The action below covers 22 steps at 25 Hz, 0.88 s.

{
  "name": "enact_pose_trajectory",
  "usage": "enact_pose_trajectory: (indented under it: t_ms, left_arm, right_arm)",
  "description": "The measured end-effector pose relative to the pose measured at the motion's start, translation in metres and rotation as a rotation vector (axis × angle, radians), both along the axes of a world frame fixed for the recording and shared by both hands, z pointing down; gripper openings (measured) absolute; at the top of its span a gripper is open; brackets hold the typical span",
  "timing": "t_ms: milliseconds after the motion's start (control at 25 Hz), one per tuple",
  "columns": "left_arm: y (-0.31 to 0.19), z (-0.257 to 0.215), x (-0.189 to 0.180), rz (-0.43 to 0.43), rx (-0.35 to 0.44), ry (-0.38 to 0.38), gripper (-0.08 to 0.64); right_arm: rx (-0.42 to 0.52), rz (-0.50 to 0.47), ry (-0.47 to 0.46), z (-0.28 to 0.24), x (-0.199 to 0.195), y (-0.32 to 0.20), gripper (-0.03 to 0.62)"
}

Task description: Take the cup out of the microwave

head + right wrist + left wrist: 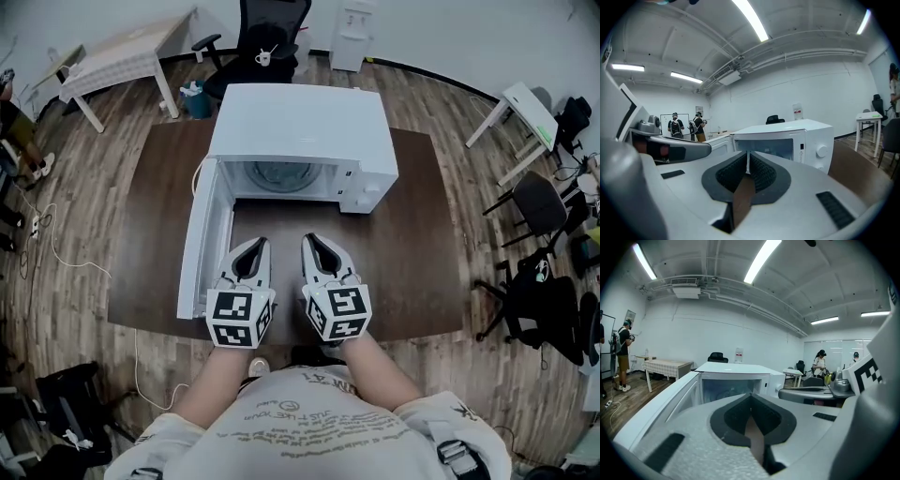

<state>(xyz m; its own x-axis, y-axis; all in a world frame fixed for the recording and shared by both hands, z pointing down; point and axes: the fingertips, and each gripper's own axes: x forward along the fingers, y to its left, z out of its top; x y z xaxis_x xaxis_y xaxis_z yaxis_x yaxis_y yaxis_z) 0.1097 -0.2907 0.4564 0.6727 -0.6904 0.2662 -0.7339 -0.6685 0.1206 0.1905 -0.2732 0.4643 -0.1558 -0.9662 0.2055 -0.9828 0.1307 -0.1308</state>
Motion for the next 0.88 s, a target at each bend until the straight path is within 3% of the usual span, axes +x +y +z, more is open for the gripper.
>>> enact_pose_trajectory:
  t_ms: [240,440,520,880]
  left_arm:
    - [-0.022,0.014,-0.006,-0.067,-0.019,-0.02,0.008]
    - [-0.04,0.006,-0.008,-0.125,0.012,-0.03,0.008]
    - [-0.045,0.003,-0.008,-0.142,0.021,-0.031,0.008]
    - [-0.05,0.007,-0.008,-0.185,0.005,-0.047,0.008]
  right_arm:
    - [0.002,-0.026,0.003,0.016,0.01,-0.043,0.017]
    - [0.033,-0.012,0.006,0.03,0.02,-0.076,0.024]
    - [0.024,-0.022,-0.002,0.039,0.021,-0.089,0.133]
    - [-0.011,0.066,0.11,0.085,0.039,-0.159,0.255]
